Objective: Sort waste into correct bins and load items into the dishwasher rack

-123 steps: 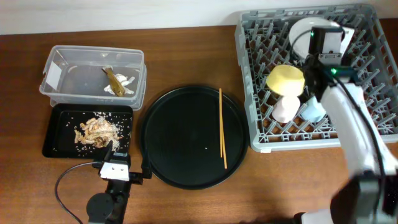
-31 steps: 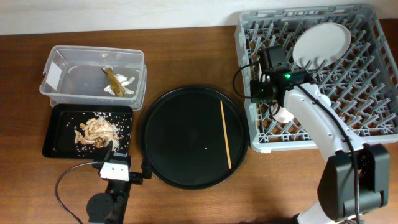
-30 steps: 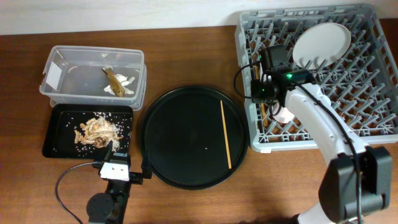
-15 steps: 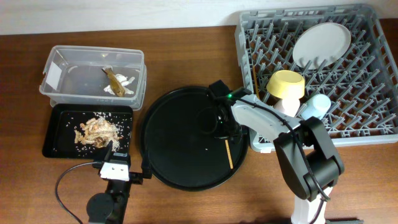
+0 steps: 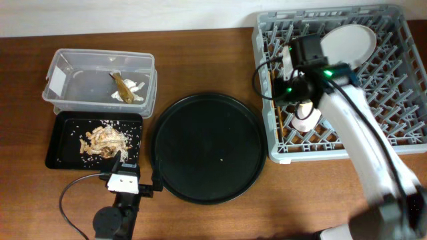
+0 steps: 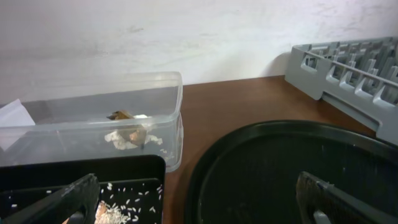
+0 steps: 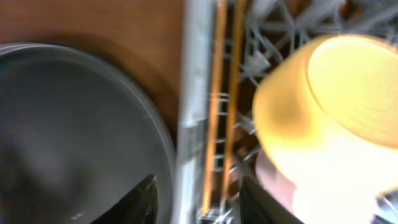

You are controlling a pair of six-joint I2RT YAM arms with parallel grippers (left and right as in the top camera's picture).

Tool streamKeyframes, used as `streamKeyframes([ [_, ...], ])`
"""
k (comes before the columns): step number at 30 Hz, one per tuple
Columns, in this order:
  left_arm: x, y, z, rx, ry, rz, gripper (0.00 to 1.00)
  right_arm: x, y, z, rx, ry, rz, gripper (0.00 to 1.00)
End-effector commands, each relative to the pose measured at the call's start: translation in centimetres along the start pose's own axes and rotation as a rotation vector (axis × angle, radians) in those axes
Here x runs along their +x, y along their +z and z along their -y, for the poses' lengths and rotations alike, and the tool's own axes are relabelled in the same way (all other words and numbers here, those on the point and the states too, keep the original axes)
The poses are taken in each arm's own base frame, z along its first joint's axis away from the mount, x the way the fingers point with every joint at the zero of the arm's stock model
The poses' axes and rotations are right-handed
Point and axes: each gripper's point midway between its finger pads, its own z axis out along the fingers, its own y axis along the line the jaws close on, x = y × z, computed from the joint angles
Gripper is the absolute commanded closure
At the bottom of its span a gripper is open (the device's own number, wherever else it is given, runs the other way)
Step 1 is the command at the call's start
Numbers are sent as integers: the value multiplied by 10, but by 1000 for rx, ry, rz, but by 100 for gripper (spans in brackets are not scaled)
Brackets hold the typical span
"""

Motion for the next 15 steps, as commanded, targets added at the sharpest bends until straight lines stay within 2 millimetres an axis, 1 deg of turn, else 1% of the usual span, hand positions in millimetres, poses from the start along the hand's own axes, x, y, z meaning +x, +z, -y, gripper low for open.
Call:
streamKeyframes([
  [1, 2, 0, -1, -5, 12, -2, 1, -4, -115, -66, -162, -145, 249, 2],
  [2, 2, 0, -1, -5, 12, -2, 1, 3, -141, -85, -208, -193, 304, 1],
  [3, 2, 0, -1, -5, 12, -2, 1, 10, -160, -98, -245, -229, 342, 2],
  [4, 2, 0, -1, -5, 12, -2, 1, 26, -175, -103, -254, -273, 347, 2],
  [5, 2, 0, -1, -5, 12, -2, 1, 40, -182, -85, -167, -306, 335, 1],
  [6, 2, 0, -1, -5, 12, -2, 1, 49, -186, -71, -122, -292, 318, 1],
  [7, 2, 0, -1, -5, 12, -2, 1, 65, -199, -48, -69, -257, 315, 2],
  [8, 2, 0, -1, -5, 12, -2, 1, 73, -212, -36, -51, -231, 338, 2],
  [9, 2, 0, -1, -5, 12, -2, 1, 75, -230, -26, -23, -212, 412, 2],
  [10, 2, 0, -1, -5, 12, -2, 1, 67, -248, -17, -12, -177, 537, 1],
  [11, 2, 0, -1, -5, 12, -2, 1, 61, -261, -8, -10, -129, 674, 2],
  [12, 2, 0, -1, -5, 12, -2, 1, 68, -253, -3, -37, -104, 776, 2],
  [13, 2, 0, -1, -5, 12, -2, 1, 86, -228, 0, -63, -97, 805, 2],
  [14, 2, 0, -1, -5, 12, -2, 1, 97, -212, 1, -77, -100, 802, 2],
  [15, 2, 0, -1, -5, 12, -2, 1, 121, -181, 1, -107, -107, 782, 1],
])
